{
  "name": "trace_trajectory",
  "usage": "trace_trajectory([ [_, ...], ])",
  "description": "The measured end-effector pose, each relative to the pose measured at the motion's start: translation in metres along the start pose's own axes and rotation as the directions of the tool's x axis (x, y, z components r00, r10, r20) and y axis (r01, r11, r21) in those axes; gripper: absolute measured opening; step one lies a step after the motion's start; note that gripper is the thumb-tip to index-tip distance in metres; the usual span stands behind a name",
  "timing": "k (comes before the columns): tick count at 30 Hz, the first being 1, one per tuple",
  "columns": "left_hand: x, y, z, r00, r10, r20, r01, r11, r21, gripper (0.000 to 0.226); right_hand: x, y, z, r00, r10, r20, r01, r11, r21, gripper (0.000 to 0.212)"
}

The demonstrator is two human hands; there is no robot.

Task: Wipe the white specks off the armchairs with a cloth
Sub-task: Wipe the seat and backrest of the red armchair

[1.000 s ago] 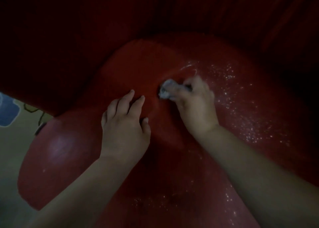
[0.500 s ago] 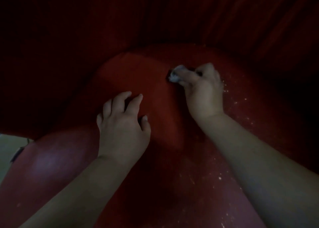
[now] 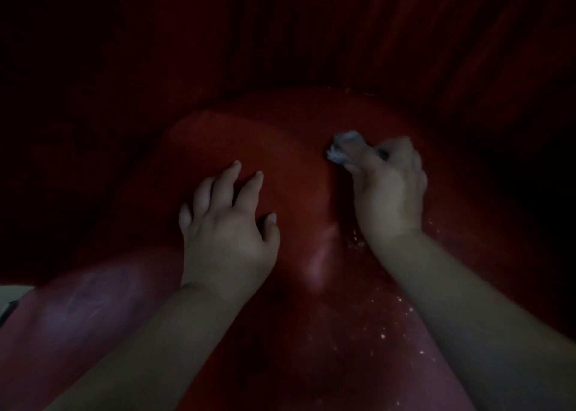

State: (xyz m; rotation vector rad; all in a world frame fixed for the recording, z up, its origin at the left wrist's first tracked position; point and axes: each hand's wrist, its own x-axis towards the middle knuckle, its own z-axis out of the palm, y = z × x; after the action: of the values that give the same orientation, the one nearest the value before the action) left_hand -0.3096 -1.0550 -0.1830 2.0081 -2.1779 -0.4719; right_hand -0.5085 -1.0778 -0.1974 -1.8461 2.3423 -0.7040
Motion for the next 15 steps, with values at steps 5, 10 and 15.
trace_trajectory([
  [5,0.000,0.007,-0.001,0.998,0.036,0.051,-0.038,0.999,0.036,0.065,-0.065,-0.011,-0.007,0.989,-0.112,0.094,0.107,0.993,0.059,0.039],
  [10,0.007,0.016,0.000,0.995,0.045,0.085,-0.050,0.997,0.054,0.067,0.018,0.015,-0.008,0.999,0.010,0.053,-0.009,1.000,-0.014,0.028],
  [15,0.018,0.032,-0.003,0.988,0.084,0.130,-0.090,0.995,0.046,0.068,-0.039,0.021,-0.020,0.989,0.131,0.070,-0.132,0.991,0.003,0.029],
])
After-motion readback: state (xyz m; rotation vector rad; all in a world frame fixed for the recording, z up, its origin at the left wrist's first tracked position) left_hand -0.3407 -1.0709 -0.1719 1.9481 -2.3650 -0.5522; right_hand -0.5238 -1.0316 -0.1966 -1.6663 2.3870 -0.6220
